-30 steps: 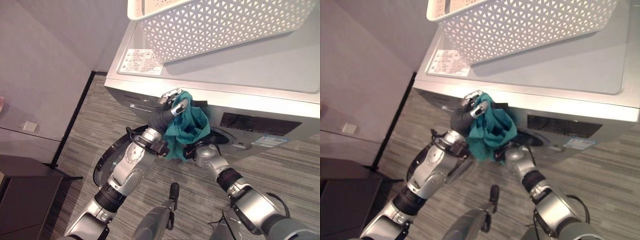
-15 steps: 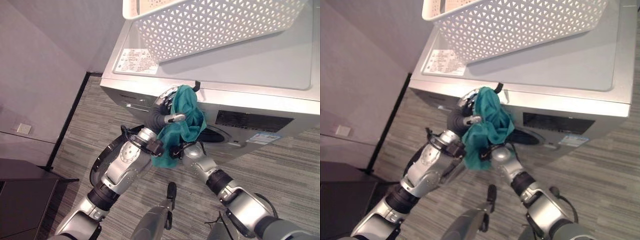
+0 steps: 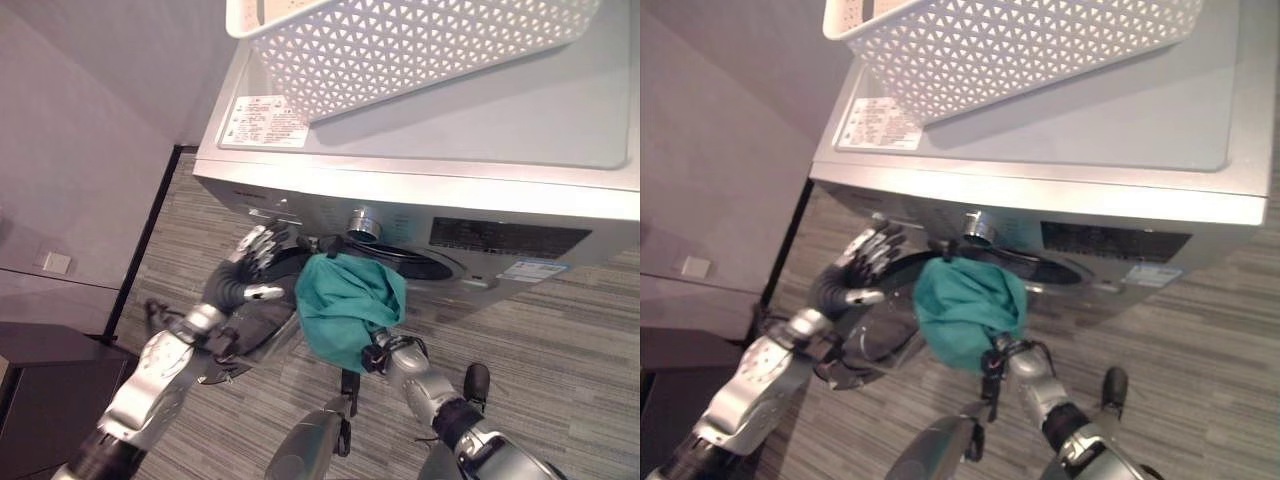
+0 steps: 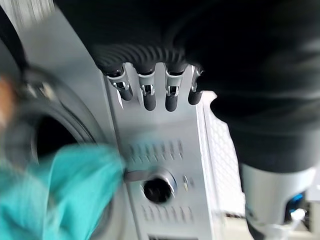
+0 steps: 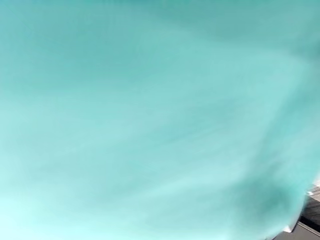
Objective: Grab the laundry basket,head to the washer,open it,put in the laundry and shut it.
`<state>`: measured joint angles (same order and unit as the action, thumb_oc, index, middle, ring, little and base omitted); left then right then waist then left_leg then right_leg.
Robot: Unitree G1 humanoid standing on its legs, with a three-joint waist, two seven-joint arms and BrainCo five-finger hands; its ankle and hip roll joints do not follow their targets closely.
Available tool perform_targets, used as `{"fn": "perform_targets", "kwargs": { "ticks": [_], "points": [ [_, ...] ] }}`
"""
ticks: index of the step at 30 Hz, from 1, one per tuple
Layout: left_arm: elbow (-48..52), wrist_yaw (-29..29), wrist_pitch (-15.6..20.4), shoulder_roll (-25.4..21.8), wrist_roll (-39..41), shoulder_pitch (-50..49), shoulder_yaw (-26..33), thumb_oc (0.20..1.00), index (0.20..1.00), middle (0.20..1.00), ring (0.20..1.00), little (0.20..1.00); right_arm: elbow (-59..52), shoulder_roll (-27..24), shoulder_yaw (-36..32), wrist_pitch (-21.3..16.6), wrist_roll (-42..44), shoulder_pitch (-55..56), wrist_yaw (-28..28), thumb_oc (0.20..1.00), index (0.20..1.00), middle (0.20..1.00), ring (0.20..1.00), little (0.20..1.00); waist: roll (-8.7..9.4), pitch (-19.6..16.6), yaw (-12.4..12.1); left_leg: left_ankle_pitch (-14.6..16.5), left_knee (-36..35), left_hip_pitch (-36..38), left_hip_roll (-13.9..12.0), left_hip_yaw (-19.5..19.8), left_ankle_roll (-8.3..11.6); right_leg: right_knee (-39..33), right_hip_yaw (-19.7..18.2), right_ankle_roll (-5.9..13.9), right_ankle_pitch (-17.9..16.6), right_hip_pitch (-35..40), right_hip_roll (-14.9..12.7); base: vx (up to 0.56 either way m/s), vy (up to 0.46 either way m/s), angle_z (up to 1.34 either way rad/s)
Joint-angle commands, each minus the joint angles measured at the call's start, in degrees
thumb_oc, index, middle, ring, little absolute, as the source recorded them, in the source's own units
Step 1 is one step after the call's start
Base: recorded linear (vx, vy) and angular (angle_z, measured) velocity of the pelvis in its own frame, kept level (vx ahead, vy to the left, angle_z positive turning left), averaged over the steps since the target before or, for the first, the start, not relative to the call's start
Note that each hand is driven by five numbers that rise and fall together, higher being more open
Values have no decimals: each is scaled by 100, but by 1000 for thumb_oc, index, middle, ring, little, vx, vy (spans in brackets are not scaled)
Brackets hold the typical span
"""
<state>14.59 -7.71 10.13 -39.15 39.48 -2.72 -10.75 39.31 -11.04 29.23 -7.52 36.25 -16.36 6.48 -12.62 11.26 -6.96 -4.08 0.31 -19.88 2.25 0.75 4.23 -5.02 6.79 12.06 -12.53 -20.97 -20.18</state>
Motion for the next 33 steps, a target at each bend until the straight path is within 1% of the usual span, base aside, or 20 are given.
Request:
{"fn": "perform_targets", "kwargs": {
  "ticks": [1, 4, 8, 11, 12, 13, 17, 18, 19, 21, 22, 23, 26, 30, 33],
  "points": [
    [484, -27, 586, -104, -282, -97, 380, 1000, 1000, 1000, 1000, 1000, -356, 290, -84, -211, 67, -273, 339, 200, 200, 200, 200, 200, -117, 53, 4, 674, 755, -312, -23, -178, 134, 545, -212, -9, 607, -270, -91, 0, 0, 0],
    [480, -45, 616, -87, -286, -453, 620, 1000, 1000, 1000, 1000, 1000, -437, 225, -208, -233, 171, -51, 410, 200, 200, 200, 200, 200, -123, 134, 5, 651, 756, -350, -71, -179, 157, 546, -175, -12, 613, -270, -65, -23, -31, -3],
    [427, -123, 559, -126, -202, -800, 697, 1000, 1000, 1000, 1000, 1000, -505, 208, -321, -257, 297, 90, 433, 200, 200, 200, 200, 200, -150, 170, 14, 597, 727, -416, -86, -186, 175, 511, -147, -12, 581, -304, -52, -18, -7, 1],
    [398, -202, 500, -154, -148, -1213, 780, 1000, 1000, 1000, 1000, 1000, -533, 223, -540, -383, 389, 18, 333, 200, 200, 200, 200, 200, -213, 251, -22, 490, 655, -544, -107, -157, 202, 476, -103, -6, 532, -407, -31, -39, -7, 0],
    [354, -206, 488, -95, -92, -1297, 736, 1000, 1000, 1000, 1000, 1000, -492, 258, -677, -467, 433, -109, 223, 200, 200, 200, 200, 200, -242, 285, -53, 443, 617, -612, -115, -141, 212, 471, -74, -3, 509, -468, -29, -57, -9, 0],
    [353, -206, 489, -95, -92, -1295, 736, 1000, 1000, 1000, 1000, 1000, -491, 258, -678, -467, 434, -111, 224, 200, 200, 200, 200, 200, -241, 283, -54, 443, 617, -614, -115, -141, 212, 472, -74, -3, 508, -471, -29, -41, -11, 1],
    [261, -173, 496, 82, -81, -1303, 582, 1000, 1000, 1000, 1000, 1000, -275, 327, -1041, -712, 482, -571, -119, 200, 200, 200, 200, 200, -318, 351, -135, 337, 558, -811, -124, -108, 243, 444, 44, 5, 477, -592, -40, -38, -12, 4],
    [259, -173, 496, 81, -81, -1298, 581, 1000, 1000, 1000, 1000, 1000, -271, 327, -1044, -713, 483, -576, -118, 200, 200, 200, 200, 200, -318, 351, -137, 337, 559, -815, -125, -107, 243, 444, 45, 4, 477, -595, -40, -47, -9, 7],
    [215, -167, 484, 170, -119, -1326, 488, 1000, 1000, 1000, 1000, 1000, -118, 347, -1394, -852, 567, -989, -330, 200, 200, 200, 200, 200, -372, 378, -209, 300, 545, -957, -125, -90, 260, 454, 97, 11, 475, -706, -57, -37, -14, 8],
    [159, -169, 472, 201, -162, -1360, 458, 1000, 1000, 1000, 1000, 1000, -26, 284, -1665, -943, 567, -1359, -510, 200, 200, 200, 200, 200, -402, 388, -279, 276, 544, -1055, -122, -62, 273, 479, 145, 6, 494, -759, -63, -35, -32, 12],
    [155, -169, 474, 200, -162, -1351, 454, 1000, 1000, 1000, 1000, 1000, -19, 282, -1670, -944, 568, -1368, -508, 200, 200, 200, 200, 200, -403, 387, -283, 276, 547, -1062, -123, -60, 273, 481, 146, 5, 495, -765, -63, -35, -18, 22],
    [42, -194, 434, 213, -199, -1344, 349, 1000, 1000, 1000, 1000, 1000, 94, 151, -1966, -1047, 639, -1781, -680, 200, 200, 200, 200, 200, -459, 407, -352, 262, 563, -1190, -122, -15, 285, 540, 171, 2, 523, -865, -75, -24, -3, 28],
    [-88, -199, 397, 231, -275, -1336, 289, 1000, 1000, 1000, 1000, 1000, 212, 24, -2332, -1177, 799, -2290, -858, 200, 200, 200, 200, 200, -524, 444, -459, 239, 559, -1356, -122, 41, 291, 646, 240, 7, 584, -1032, -76, -22, -15, 12],
    [-190, -202, 334, 247, -261, -1239, 133, 1000, 1000, 1000, 1000, 1000, 317, -192, -2493, -1255, 922, -2778, -992, 200, 200, 200, 200, 200, -554, 484, -563, 205, 536, -1500, -135, 110, 293, 776, 304, 4, 674, -1182, -67, -12, -24, 9],
    [-194, -218, 305, 179, -231, -1073, 8, 1000, 1000, 1000, 1000, 1000, 486, -551, -2633, -1316, 1059, -3243, -1098, 200, 200, 200, 200, 200, -615, 532, -654, 152, 519, -1665, -144, 212, 321, 1029, 332, -15, 822, -1414, -52, -15, -41, 9]
  ]
}}
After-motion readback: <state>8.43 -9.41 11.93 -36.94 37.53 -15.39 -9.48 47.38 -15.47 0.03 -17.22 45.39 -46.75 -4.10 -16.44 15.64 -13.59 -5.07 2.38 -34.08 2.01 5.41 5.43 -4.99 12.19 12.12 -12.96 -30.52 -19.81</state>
